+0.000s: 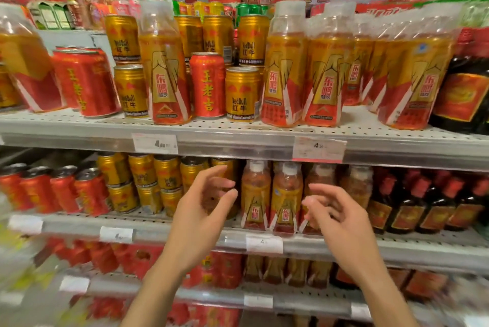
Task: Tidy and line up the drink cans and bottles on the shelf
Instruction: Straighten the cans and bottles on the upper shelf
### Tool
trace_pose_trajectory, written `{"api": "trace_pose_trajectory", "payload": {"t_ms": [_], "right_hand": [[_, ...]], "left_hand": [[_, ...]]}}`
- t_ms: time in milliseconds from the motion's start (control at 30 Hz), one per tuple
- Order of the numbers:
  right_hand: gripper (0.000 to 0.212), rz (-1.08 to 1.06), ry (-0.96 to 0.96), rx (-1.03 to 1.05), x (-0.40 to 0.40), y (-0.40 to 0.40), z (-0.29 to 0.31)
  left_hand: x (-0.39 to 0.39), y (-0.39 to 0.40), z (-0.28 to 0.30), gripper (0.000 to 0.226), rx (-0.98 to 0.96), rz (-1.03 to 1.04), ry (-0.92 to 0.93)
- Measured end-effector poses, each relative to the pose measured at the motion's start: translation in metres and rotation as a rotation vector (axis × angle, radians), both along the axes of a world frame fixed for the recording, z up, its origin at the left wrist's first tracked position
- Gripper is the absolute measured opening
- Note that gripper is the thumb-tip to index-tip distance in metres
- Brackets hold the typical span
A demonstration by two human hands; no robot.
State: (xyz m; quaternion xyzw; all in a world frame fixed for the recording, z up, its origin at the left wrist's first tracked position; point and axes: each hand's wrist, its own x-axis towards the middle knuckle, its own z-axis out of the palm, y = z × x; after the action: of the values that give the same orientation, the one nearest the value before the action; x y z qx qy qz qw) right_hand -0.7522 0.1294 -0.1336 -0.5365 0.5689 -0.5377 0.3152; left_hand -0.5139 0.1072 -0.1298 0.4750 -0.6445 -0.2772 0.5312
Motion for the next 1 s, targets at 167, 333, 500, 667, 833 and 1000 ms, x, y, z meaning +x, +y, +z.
{"api": "trace_pose_trajectory", "payload": {"t_ms": [167, 333, 500, 667, 833, 1000], "right_hand": [[0.019, -0.099, 0.009, 0.03, 0.041, 0.005, -0.012], [0.02, -0.139, 0.016, 0.053, 0.094, 0.01, -0.013], [0.018, -0.174, 0.056, 0.048, 0.13, 0.016, -0.005], [0.018, -0.173, 0.126, 0.001, 0.144, 0.015, 0.018], [0.019, -0.157, 0.238, -0.12, 0.146, -0.006, 0.061], [0.02, -0.088, 0.404, -0.239, 0.149, -0.042, 0.119]], "left_hand": [[0.05, -0.01, -0.017, 0.034, 0.06, -0.097, 0.05], [0.109, -0.025, -0.013, 0.032, 0.081, -0.159, 0.083], [0.147, -0.039, -0.002, 0.033, 0.026, -0.199, 0.065], [0.161, -0.045, 0.016, 0.034, -0.03, -0.221, 0.05], [0.167, -0.053, 0.048, 0.036, -0.165, -0.175, -0.062], [0.162, -0.071, 0.091, 0.038, -0.305, -0.109, -0.208]]}}
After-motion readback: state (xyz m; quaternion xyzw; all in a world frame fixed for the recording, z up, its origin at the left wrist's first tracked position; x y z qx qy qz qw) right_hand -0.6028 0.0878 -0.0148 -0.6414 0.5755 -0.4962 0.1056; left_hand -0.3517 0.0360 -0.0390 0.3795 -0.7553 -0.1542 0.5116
